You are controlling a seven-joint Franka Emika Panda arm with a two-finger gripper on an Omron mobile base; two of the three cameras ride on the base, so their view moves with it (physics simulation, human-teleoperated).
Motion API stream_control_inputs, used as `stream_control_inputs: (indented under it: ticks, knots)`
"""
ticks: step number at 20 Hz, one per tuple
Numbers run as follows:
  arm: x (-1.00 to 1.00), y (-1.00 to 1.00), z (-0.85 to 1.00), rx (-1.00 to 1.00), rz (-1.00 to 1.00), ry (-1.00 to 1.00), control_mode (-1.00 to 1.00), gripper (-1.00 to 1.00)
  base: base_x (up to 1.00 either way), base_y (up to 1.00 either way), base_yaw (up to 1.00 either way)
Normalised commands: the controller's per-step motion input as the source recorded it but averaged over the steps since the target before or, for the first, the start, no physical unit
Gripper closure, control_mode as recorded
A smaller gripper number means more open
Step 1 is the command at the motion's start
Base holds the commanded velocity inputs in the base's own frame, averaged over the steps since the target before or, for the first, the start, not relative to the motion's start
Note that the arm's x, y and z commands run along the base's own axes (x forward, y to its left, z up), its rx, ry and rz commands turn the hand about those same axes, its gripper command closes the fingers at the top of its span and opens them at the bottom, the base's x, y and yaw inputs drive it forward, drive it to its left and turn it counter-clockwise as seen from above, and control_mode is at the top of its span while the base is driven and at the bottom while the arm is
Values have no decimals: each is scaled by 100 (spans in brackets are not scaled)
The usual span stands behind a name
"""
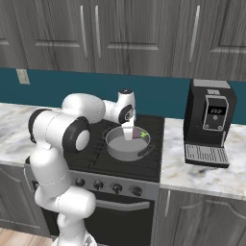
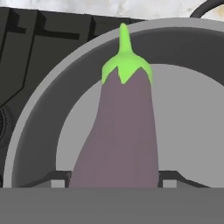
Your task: Turn on the burner for the pot on the stove. Wait thirty seconds for the pot to heat up. Then add the eggplant to the pot.
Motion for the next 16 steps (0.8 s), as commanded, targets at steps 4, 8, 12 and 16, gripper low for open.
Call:
stream_control_inputs:
  ticks: [4, 8, 12, 16]
  knots:
    - [1, 0, 0, 0, 0, 0, -100, -100, 0, 0, 0]
    - [1, 0, 15, 0, 0, -3, -100, -100, 0, 0, 0]
    - [0, 6, 54, 0, 0, -15, -100, -100, 0, 0, 0]
    - [-7, 10, 59, -3, -1, -16, -100, -100, 0, 0, 0]
